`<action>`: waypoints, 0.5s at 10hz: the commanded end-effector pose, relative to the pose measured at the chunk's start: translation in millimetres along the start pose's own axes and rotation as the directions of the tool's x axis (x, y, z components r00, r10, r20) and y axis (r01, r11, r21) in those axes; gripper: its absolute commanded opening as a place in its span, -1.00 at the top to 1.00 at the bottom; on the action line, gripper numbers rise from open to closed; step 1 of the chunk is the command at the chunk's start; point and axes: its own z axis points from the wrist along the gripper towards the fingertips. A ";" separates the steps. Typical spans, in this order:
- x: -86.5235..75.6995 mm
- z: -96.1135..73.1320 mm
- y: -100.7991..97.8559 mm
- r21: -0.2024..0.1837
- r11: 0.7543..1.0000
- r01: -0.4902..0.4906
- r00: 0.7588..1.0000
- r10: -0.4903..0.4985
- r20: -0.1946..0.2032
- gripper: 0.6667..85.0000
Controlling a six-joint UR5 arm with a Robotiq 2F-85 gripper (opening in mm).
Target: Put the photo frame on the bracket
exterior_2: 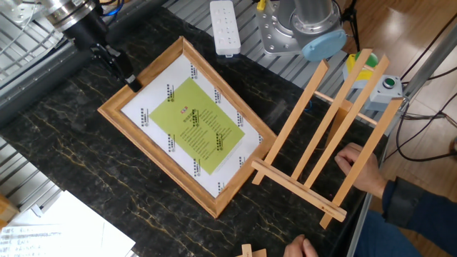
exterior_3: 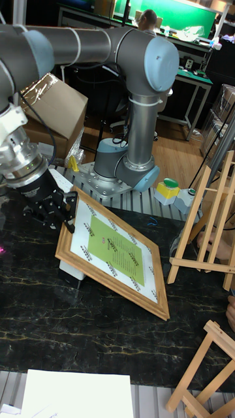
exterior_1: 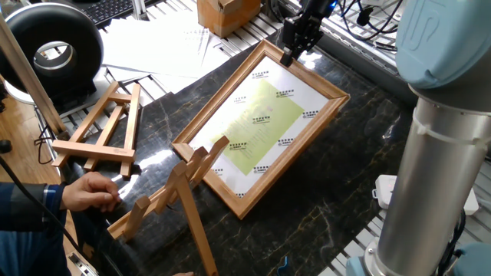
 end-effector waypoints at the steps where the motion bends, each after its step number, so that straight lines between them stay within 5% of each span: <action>1: 10.6 -13.7 -11.4 0.086 0.996 0.029 1.000 -0.029 -0.001 0.99; 5: 11.2 -13.7 -9.3 0.094 0.995 0.019 1.000 -0.020 0.009 0.99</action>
